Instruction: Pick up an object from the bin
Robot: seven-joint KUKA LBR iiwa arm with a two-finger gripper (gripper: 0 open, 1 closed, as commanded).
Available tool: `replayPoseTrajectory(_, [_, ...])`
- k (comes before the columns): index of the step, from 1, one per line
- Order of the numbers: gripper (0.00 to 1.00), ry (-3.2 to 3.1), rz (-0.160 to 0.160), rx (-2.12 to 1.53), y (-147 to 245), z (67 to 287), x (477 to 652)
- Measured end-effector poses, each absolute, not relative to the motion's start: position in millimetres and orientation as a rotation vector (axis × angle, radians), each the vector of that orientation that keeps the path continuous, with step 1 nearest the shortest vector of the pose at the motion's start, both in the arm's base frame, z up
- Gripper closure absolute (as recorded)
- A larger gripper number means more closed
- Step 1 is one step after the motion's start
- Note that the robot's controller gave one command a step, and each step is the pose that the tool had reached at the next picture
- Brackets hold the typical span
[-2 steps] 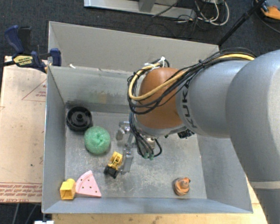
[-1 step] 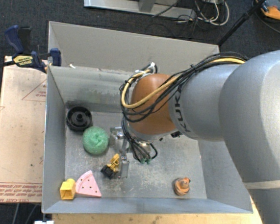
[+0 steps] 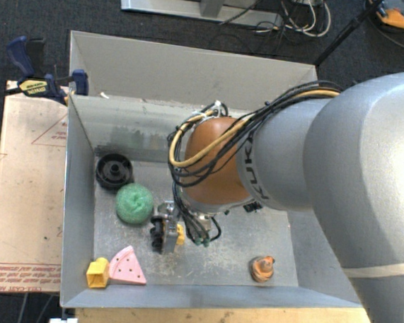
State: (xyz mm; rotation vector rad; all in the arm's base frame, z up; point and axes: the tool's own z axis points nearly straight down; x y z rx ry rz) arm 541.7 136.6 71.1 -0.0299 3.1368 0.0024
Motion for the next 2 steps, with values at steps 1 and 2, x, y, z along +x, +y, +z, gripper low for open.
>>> replayPoseTrajectory(1, [1.00,3.137,0.003,-0.029,136.5,71.1,541.7])
replayPoseTrajectory(2, [1.00,3.143,0.000,-0.061,136.2,273.5,507.2])
